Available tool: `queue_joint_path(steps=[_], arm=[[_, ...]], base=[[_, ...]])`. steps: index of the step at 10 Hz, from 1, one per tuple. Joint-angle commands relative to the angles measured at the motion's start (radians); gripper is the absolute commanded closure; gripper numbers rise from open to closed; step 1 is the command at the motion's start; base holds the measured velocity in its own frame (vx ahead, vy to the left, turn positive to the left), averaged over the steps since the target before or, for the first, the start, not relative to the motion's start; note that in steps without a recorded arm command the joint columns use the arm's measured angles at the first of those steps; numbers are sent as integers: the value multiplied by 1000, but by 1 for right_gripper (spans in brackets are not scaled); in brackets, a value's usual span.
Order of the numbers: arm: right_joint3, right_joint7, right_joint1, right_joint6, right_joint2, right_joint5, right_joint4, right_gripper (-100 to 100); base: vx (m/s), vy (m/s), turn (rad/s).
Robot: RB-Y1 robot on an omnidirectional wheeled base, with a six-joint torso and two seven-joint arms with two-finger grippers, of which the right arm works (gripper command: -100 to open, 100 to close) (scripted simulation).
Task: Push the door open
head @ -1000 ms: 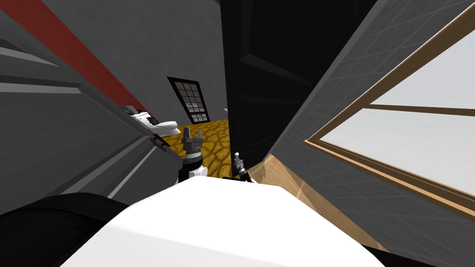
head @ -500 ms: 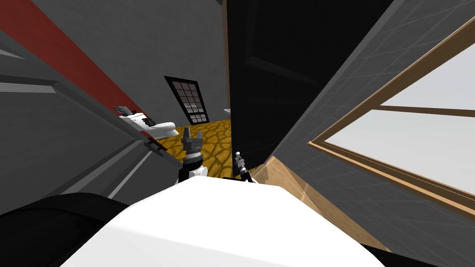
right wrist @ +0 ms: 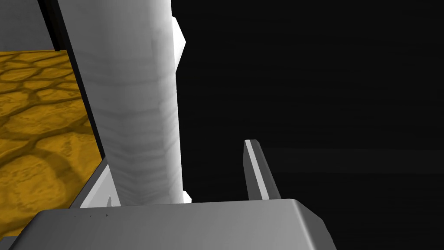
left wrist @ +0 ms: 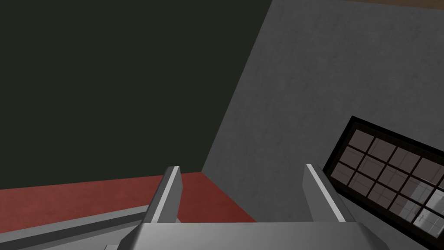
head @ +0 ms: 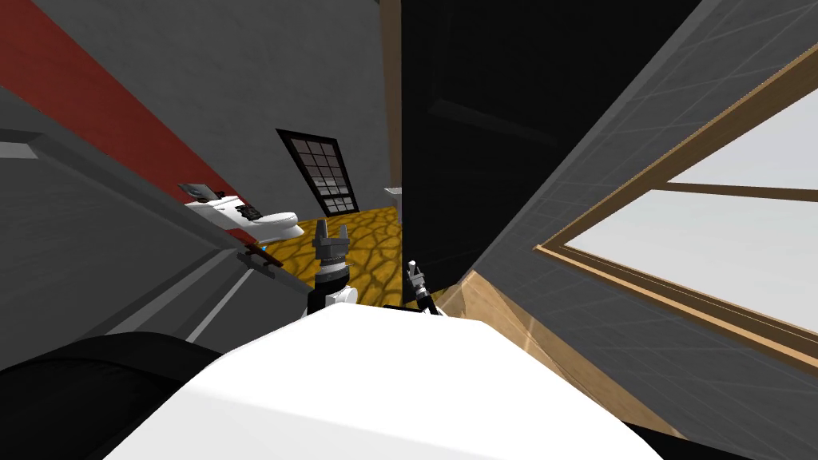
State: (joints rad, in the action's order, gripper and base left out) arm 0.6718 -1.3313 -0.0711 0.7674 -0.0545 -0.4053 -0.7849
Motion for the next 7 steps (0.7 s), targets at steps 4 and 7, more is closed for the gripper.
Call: queue_joint_path(steps=[4, 7], arm=[[-61, 15, -13, 24, 6, -22, 25, 100], [-106, 33, -14, 28, 22, -38, 33, 100]], base=[[100, 115, -36], [136, 154, -64]])
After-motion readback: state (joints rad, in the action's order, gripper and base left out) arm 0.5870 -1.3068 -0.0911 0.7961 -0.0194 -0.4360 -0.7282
